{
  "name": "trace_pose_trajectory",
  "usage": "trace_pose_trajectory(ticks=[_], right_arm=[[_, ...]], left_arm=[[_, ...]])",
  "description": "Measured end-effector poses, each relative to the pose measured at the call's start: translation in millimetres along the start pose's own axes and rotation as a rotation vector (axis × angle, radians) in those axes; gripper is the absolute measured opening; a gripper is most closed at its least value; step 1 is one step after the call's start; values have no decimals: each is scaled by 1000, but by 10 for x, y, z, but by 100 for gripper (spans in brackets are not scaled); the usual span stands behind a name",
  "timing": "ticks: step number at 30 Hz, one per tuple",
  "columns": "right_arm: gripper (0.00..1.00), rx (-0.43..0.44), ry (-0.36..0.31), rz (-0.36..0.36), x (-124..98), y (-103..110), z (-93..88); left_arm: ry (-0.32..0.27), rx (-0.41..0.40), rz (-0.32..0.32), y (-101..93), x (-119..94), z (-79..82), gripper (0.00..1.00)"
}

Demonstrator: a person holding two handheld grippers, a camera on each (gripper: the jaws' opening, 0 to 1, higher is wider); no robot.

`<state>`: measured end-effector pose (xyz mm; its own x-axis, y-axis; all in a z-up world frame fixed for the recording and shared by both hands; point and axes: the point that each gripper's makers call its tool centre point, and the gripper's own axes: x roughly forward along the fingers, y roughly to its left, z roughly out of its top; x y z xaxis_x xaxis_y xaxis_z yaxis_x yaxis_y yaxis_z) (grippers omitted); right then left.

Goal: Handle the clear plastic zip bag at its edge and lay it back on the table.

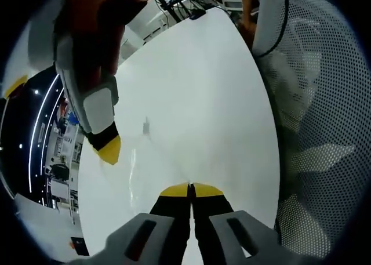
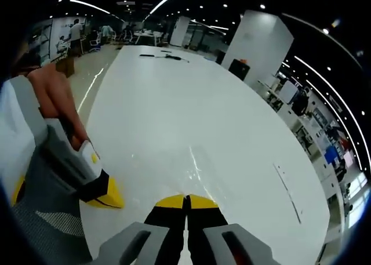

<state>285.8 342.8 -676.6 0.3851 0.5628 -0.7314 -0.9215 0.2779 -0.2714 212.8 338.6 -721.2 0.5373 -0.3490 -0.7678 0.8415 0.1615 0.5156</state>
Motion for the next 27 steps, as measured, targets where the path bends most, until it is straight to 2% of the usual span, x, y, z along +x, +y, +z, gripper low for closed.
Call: trace_pose_trajectory(ticks=[4, 11, 14, 16, 21, 22, 23, 24, 25, 27], right_arm=[[0, -36, 6, 28, 2, 102, -41], [0, -44, 14, 75, -5, 216, -109], [0, -40, 52, 137, 28, 323, -211], [0, -61, 62, 147, 34, 340, -253], [1, -28, 70, 166, -53, 332, -350], [5, -39, 85, 169, -77, 335, -377], [7, -127, 116, 144, -142, 296, -418], [8, -175, 130, 125, -175, 265, -434], [9, -192, 142, 133, -222, 290, -465], [11, -172, 133, 134, -277, 313, -483]], left_arm=[[12, 11, 4, 26, -11, -20, 0], [20, 24, -1, 24, 23, -46, 0], [23, 30, -7, 3, 37, -53, 0], [24, 35, -13, -19, 54, -56, 0], [40, 42, -38, -114, 140, -110, 0], [45, 47, -44, -138, 150, -125, 0], [51, 59, -50, -173, 164, -148, 0], [53, 62, -52, -188, 171, -160, 0], [51, 61, -55, -202, 178, -165, 0], [52, 57, -57, -212, 192, -172, 0]])
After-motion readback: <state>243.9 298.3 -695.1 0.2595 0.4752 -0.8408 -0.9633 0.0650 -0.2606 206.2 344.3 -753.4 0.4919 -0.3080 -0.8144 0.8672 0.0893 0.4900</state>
